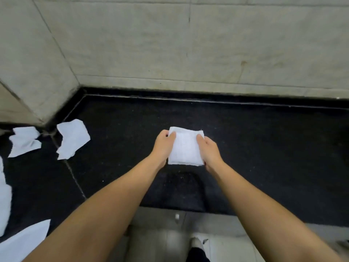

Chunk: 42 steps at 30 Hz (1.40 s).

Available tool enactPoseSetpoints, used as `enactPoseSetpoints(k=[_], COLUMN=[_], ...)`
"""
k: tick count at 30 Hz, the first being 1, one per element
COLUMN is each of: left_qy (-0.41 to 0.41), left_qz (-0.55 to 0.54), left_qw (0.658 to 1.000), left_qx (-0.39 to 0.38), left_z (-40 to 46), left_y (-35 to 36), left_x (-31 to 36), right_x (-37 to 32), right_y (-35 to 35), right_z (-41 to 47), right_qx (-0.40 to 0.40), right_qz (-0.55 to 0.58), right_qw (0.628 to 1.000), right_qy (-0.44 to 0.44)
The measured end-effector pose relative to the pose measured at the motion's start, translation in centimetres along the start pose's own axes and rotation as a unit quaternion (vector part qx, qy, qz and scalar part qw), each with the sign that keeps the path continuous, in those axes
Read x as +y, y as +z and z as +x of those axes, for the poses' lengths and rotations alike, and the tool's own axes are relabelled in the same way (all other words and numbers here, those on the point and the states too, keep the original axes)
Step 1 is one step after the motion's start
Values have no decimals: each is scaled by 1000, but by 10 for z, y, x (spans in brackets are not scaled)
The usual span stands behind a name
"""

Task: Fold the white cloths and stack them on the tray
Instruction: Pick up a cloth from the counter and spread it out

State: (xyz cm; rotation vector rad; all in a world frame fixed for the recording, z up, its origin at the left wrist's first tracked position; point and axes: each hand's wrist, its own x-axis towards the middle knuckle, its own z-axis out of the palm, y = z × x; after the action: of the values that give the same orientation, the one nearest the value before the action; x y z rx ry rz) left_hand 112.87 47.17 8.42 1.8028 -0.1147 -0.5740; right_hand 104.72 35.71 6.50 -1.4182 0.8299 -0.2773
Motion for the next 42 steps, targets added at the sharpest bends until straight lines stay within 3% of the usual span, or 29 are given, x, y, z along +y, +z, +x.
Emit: enactPoseSetpoints(k=[4, 8, 14, 19, 23, 29, 42], left_qy=[51, 97, 164, 249, 269, 285, 365], left_qz=[58, 83, 110, 136, 127, 96, 31], left_qw=[994, 976, 932, 890, 878, 872, 876], left_qx=[-72, -176, -303, -357, -376, -386, -314], left_z=[-28, -73, -170, -261, -336, -396, -328], left_y=[48, 128, 265, 392, 489, 608, 847], left_x=[-8, -7, -5, -5, 4, 38, 209], right_x=[26, 49, 77, 101, 109, 93, -43], right_y=[-49, -129, -272, -409, -520, -653, -886], right_z=[-41, -86, -161, -225, -269, -291, -144], right_qx=[121, 248, 410, 501, 535, 543, 546], right_qz=[-63, -57, -61, -86, -109, -114, -175], right_qw=[990, 967, 910, 861, 837, 831, 805], right_qy=[-43, -27, -10, -21, -12, -48, -152])
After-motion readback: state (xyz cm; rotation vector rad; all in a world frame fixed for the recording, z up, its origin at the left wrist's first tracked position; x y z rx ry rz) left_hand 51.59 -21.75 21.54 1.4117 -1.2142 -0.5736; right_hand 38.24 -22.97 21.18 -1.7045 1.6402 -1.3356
